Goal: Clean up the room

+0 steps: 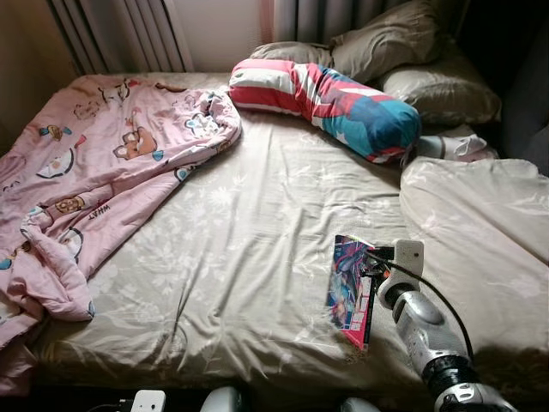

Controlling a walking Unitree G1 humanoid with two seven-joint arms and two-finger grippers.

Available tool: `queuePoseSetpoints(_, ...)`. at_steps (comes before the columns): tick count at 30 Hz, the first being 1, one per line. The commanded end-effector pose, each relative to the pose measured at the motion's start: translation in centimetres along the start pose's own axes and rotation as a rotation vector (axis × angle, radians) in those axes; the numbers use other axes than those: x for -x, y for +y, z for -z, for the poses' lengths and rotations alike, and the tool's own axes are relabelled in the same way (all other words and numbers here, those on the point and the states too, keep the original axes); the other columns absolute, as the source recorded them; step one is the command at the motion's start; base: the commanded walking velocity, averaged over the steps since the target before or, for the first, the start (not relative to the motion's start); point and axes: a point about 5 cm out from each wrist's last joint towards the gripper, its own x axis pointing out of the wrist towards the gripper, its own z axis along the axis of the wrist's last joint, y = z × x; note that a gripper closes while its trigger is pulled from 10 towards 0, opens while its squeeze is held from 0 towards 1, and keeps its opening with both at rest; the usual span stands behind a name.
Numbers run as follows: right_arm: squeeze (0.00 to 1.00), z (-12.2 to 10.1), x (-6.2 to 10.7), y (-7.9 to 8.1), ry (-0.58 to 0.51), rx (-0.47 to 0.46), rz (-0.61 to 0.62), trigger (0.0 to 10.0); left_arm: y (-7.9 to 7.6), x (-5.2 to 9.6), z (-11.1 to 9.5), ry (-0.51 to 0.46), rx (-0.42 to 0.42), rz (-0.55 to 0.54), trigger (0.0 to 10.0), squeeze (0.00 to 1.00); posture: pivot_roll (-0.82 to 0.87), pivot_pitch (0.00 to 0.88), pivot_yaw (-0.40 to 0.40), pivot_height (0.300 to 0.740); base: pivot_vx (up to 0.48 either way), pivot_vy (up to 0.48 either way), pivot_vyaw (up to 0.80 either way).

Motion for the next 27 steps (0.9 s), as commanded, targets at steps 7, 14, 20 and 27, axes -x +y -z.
queuePoseSetpoints(7, 0.0, -3.0, -0.2, 1.3, -0.089, -0.143, -0.131, 10.0, 0.7, 0.3, 0.6, 0.017, -0.022, -0.009, 10.0, 0.0, -0.03, 0.124, 0.055, 0.655, 0.0, 0.0, 0.0)
queuePoseSetpoints(14, 0.0, -4.5, 0.1, 1.9, -0.111, -0.165, -0.202, 10.0, 0.6, 0.1, 0.1, 0.008, -0.024, -0.004, 10.0, 0.0, -0.03, 0.116, 0.054, 0.655, 0.0, 0.0, 0.0)
queuePoseSetpoints(20, 0.0, -0.7, 0.2, 0.1, 0.126, -0.041, -0.141, 10.0, 0.6, 0.1, 0.1, 0.01, -0.025, -0.002, 10.0, 0.0, -0.03, 0.117, 0.057, 0.655, 0.0, 0.0, 0.0)
queuePoseSetpoints(27, 0.0, -0.1, 0.2, -1.2, 0.191, 0.046, -0.072, 10.0, 0.8, 0.2, 0.3, 0.016, -0.031, -0.005, 10.0, 0.0, -0.03, 0.129, 0.067, 0.655, 0.0, 0.0, 0.0)
